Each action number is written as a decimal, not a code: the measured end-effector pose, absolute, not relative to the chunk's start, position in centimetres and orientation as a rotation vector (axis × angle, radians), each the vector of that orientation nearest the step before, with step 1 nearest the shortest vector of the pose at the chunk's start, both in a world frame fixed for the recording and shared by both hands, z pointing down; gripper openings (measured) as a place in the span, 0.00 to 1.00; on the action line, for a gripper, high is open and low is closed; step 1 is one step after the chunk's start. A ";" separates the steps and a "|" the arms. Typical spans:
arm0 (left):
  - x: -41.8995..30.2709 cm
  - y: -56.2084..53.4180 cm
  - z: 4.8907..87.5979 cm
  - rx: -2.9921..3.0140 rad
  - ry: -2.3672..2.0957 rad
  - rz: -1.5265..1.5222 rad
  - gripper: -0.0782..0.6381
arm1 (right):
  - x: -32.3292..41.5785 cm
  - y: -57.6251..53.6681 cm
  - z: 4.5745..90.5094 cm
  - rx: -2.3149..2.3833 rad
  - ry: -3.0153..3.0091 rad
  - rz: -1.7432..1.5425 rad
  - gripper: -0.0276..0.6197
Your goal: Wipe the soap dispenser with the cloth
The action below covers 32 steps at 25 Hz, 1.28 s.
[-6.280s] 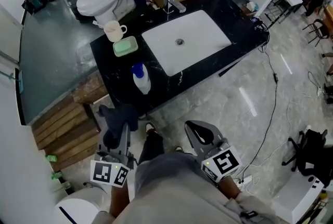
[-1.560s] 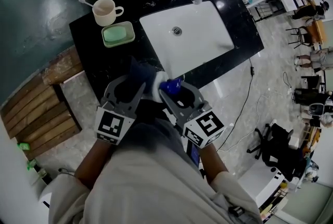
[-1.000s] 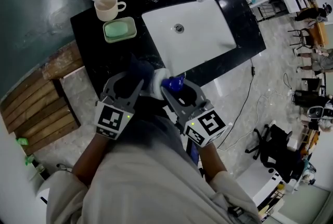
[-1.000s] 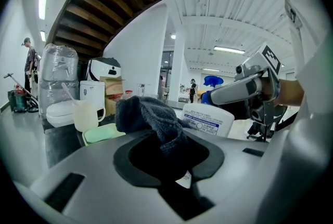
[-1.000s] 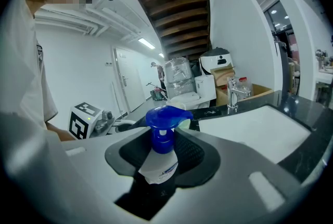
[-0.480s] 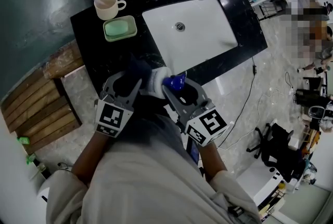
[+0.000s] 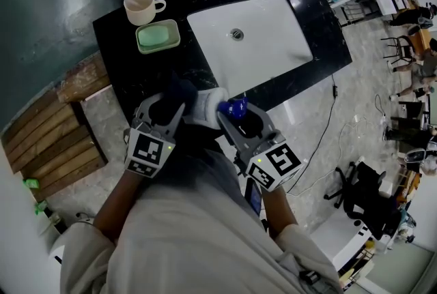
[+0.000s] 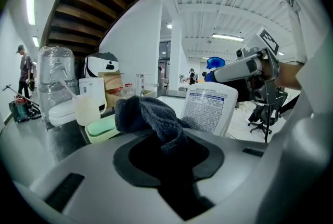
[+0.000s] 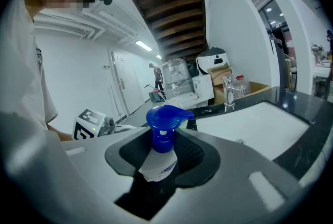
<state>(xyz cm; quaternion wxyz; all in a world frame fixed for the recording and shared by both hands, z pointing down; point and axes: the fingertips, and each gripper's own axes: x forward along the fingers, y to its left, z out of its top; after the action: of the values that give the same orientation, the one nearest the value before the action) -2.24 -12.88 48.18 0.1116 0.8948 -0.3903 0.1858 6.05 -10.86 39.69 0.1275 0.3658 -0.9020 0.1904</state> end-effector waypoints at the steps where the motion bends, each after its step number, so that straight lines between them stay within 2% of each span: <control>1: -2.3 -12.9 48.3 2.626 -1.146 0.555 0.25 | 6.1 -10.8 39.7 1.065 -2.625 0.557 0.24; 20: -4.0 -11.1 50.8 2.555 -1.118 0.756 0.25 | 5.9 -10.6 39.7 1.037 -2.642 0.539 0.24; 32: -4.3 -10.1 51.6 2.528 -1.099 0.771 0.25 | 5.5 -10.6 39.7 1.009 -2.637 0.520 0.24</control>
<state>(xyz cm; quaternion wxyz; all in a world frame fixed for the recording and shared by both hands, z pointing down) -4.27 -10.05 51.59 0.1389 0.8746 -0.3803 0.2666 5.49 -10.56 39.69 0.1349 0.3484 -0.9101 0.1793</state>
